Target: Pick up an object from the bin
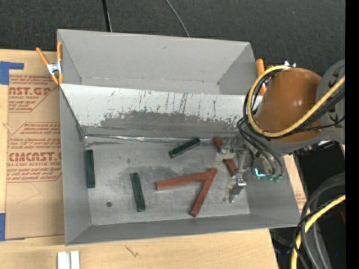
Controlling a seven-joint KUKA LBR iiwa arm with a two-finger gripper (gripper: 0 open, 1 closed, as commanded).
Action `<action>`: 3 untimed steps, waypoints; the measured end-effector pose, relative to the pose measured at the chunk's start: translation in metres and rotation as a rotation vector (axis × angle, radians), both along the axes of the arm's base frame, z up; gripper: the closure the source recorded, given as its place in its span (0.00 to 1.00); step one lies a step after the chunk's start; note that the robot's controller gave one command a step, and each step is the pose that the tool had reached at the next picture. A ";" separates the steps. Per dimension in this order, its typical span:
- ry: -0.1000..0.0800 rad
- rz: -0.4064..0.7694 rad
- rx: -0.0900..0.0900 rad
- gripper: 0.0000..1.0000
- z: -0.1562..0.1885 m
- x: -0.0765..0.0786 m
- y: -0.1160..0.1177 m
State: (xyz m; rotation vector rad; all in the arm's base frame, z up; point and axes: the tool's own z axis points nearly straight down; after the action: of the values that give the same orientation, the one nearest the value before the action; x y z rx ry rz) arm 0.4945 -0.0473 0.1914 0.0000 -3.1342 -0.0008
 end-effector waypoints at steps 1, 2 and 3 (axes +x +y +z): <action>-0.008 0.001 -0.001 0.00 0.004 0.002 0.000; -0.010 0.155 0.000 0.00 -0.040 -0.001 0.011; -0.011 0.330 0.001 0.00 -0.051 0.036 0.038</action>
Offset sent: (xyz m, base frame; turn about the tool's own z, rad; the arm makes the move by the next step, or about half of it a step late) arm -0.0081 0.0302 -0.1214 -0.4332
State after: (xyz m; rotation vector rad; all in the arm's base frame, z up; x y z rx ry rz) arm 0.5304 -0.0098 0.1403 0.5172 -3.1023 0.0000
